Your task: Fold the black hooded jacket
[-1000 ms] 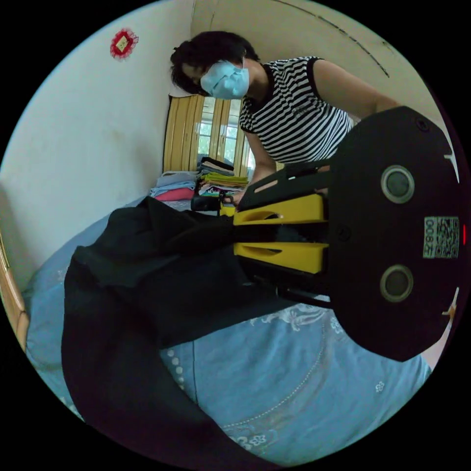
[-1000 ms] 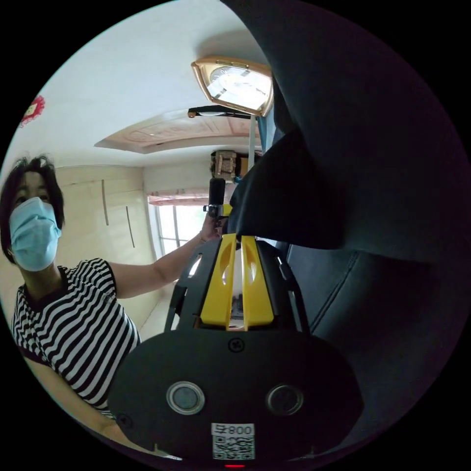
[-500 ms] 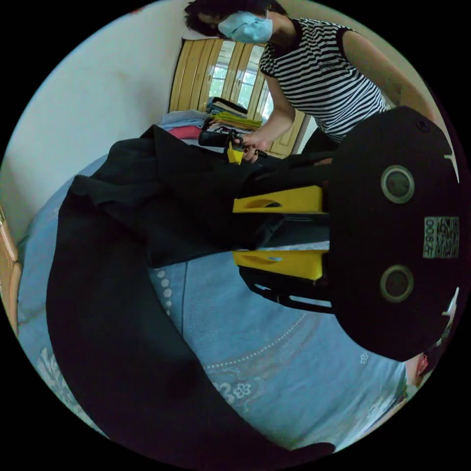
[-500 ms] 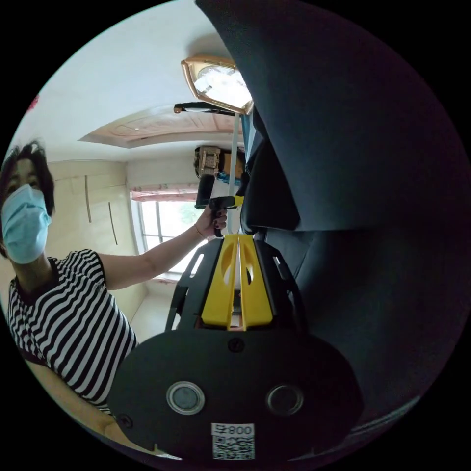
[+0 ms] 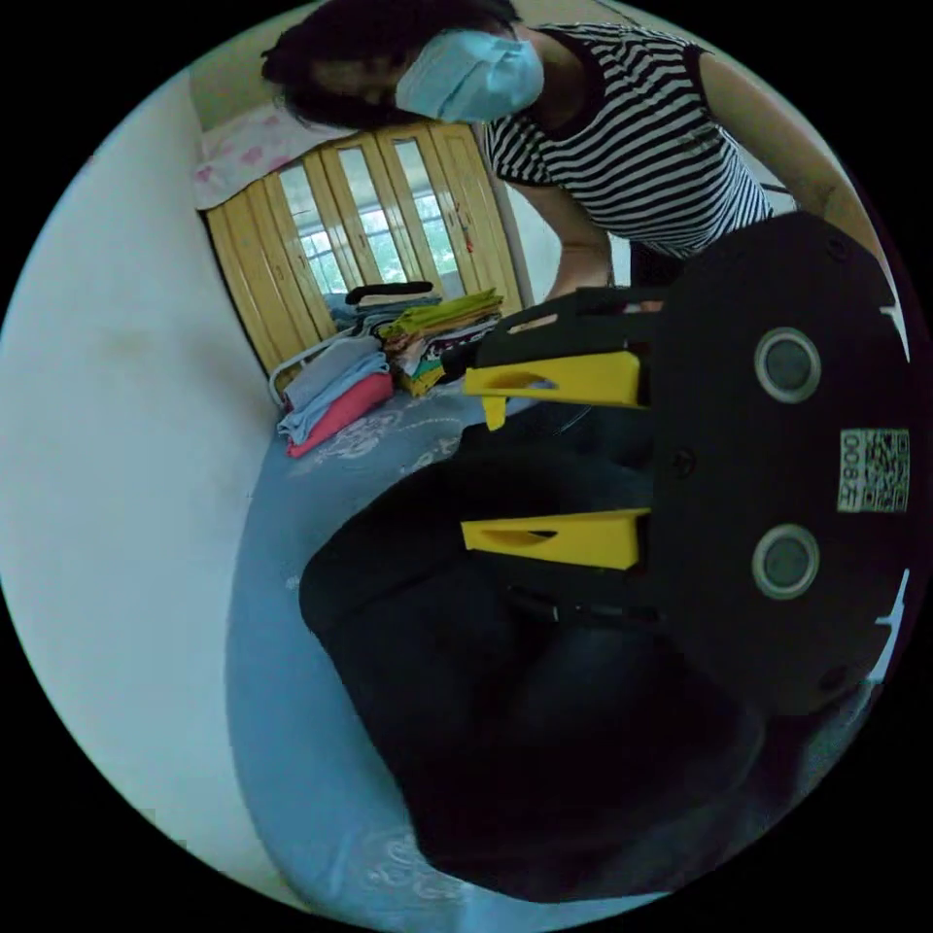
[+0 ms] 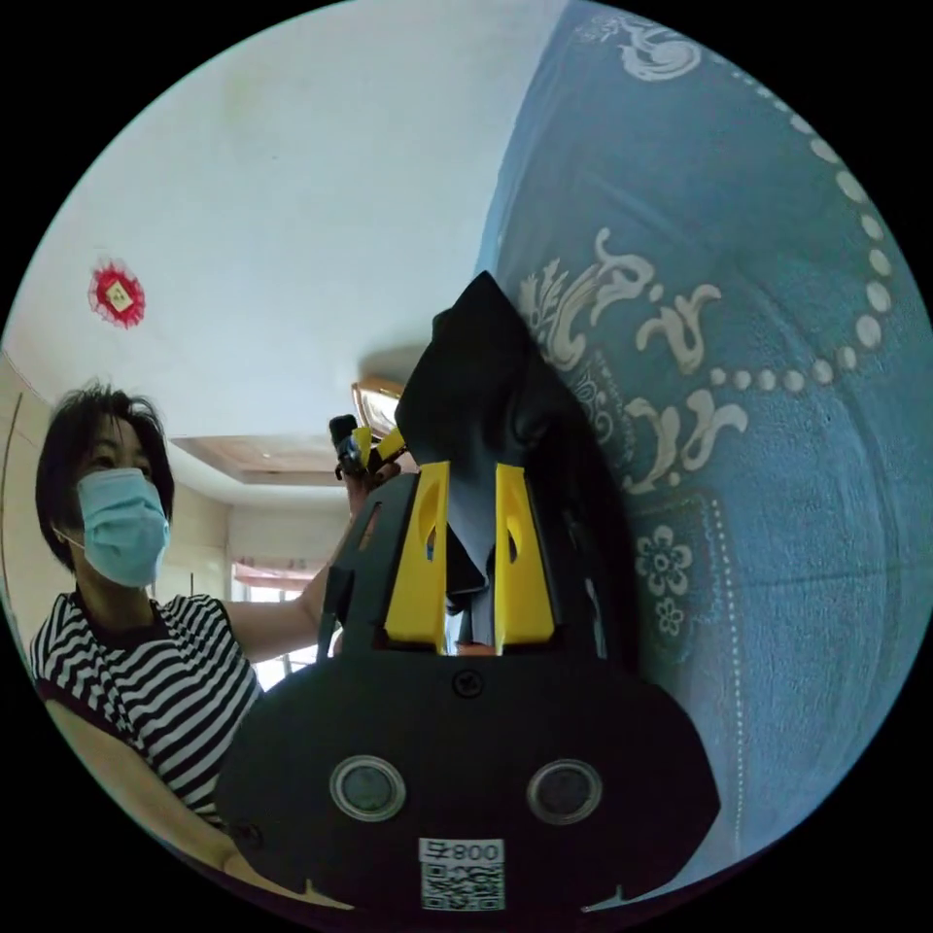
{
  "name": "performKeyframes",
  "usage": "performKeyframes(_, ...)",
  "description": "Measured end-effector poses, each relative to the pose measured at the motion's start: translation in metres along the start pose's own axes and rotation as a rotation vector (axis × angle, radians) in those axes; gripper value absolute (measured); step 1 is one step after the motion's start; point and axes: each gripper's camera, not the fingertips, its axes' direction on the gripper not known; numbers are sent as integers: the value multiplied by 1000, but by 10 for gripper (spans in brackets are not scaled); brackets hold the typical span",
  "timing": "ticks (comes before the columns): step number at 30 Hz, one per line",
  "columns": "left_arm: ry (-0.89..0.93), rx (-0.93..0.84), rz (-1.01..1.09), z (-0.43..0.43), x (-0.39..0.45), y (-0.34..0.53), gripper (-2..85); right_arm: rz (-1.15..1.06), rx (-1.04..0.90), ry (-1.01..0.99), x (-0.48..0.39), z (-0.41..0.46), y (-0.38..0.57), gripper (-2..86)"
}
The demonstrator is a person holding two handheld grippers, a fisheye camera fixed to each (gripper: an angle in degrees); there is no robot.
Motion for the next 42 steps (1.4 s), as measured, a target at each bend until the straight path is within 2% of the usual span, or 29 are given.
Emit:
performKeyframes(2,3,-62,11,26,-3,-28,138,23,44,-15,7,-8,-2,52)
performKeyframes(6,-18,-173,9,71,-4,-57,42,53,90,-57,17,-15,-9,12)
performKeyframes(11,-18,-132,53,90,11,-75,26,27,214,-254,20,-45,-16,2)
performKeyframes(14,-26,-131,95,106,17,-94,24,23,282,-244,21,-71,-18,3)
performKeyframes(17,6,-103,106,122,17,-112,23,13,251,-279,19,-81,-21,10)
performKeyframes(22,-10,-129,86,150,14,-124,22,55,132,-158,11,-74,-13,50)
performKeyframes(27,-22,-132,71,175,14,-132,22,61,189,-189,10,-74,-25,42)
performKeyframes(29,-54,-143,75,183,16,-138,23,62,206,-104,4,-73,-35,31)
performKeyframes(33,-198,-209,86,210,19,-145,28,50,249,-61,-10,-74,-34,19)
performKeyframes(35,-213,-218,92,217,23,-144,33,35,255,-11,-25,-76,-27,9)
performKeyframes(42,-341,-85,152,189,59,-126,67,-164,226,215,-100,-59,-26,0)
